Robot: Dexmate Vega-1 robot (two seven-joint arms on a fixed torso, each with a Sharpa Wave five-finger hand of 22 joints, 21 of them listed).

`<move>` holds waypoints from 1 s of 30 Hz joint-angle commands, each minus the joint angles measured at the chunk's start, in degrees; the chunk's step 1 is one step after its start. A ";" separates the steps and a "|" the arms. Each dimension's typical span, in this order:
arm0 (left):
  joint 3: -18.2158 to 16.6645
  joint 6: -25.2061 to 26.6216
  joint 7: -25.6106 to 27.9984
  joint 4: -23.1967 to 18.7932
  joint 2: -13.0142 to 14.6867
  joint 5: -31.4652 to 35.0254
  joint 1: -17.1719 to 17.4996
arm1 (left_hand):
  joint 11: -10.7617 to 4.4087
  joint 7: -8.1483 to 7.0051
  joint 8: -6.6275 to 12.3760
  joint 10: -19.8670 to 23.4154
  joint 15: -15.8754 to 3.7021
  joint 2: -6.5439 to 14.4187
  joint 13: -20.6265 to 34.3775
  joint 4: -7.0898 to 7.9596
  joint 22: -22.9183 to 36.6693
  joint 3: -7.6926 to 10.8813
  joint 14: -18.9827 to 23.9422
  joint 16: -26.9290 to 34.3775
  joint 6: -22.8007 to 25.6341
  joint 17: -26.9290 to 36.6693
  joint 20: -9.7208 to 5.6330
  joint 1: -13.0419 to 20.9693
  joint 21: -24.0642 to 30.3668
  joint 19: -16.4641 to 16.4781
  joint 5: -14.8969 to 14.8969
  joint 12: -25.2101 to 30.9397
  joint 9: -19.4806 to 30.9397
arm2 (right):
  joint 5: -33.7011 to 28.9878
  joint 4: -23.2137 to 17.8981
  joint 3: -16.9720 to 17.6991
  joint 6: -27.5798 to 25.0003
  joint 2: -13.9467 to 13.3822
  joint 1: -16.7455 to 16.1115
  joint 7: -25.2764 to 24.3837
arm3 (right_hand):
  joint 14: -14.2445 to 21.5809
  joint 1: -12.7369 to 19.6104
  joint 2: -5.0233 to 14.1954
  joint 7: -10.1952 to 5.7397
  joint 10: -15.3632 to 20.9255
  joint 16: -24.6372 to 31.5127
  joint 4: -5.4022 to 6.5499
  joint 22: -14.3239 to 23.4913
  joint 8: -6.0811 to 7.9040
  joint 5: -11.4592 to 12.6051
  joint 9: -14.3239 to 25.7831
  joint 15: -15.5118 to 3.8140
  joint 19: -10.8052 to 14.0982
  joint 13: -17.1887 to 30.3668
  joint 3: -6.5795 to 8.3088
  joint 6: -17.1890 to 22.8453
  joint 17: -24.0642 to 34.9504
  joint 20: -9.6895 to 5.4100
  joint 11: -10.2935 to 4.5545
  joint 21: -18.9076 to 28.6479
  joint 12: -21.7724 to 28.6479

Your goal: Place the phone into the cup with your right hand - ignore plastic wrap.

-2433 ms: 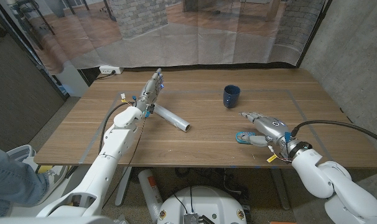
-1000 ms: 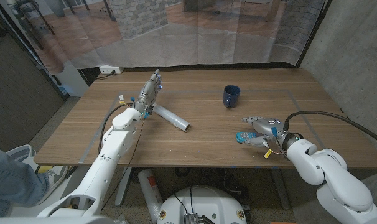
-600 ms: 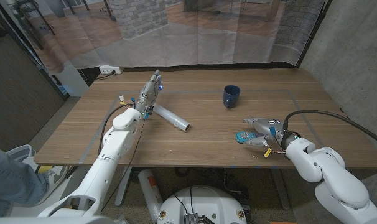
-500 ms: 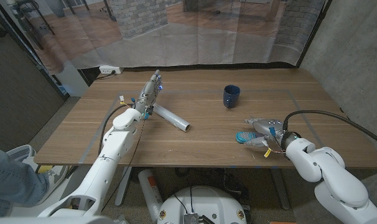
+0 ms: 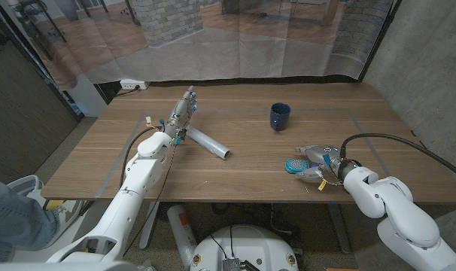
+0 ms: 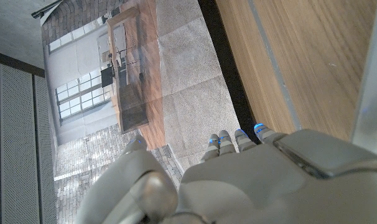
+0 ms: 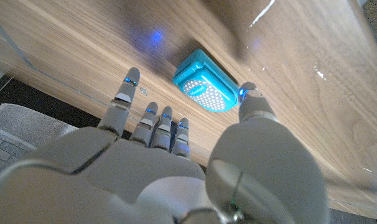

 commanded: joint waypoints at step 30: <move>-0.16 1.06 -0.18 0.74 0.09 0.58 -0.44 | 0.09 -0.09 -0.03 -0.06 -0.11 0.70 0.23 -0.03 0.15 -0.71 -0.24 -0.02 0.17 0.10 -0.83 0.26 0.03 -0.49 0.23 0.01 0.22 | 2.01 4.01 -2.96 -4.60 -1.67 1.75 -3.29 | 6.93 0.51 1.82 -2.31 7.59 1.11 0.51 0.20 1.62 0.13 0.15 -2.85 5.65 -0.03 -0.23 7.80 0.54 -3.67 -6.80 0.49 2.15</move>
